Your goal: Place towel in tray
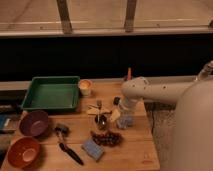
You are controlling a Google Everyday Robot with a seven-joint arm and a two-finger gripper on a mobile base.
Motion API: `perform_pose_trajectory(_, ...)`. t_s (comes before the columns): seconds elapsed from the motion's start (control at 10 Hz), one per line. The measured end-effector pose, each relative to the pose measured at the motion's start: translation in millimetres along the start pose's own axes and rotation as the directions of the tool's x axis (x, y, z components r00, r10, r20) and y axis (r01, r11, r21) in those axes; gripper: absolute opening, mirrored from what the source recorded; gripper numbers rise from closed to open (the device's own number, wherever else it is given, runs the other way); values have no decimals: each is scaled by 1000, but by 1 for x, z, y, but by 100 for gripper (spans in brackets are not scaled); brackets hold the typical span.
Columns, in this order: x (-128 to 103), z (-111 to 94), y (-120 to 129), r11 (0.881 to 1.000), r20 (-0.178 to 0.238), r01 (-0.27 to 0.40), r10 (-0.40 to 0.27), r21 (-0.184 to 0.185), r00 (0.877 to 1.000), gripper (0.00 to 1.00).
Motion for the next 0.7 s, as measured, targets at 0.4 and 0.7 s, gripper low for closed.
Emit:
perform_pose_trajectory(0.4, 9, 22, -11, 1000, -36, -27, 27, -4, 999, 75)
perform_pose_trajectory(0.7, 12, 30, -20, 997, -50, -55, 57, 52, 997, 45)
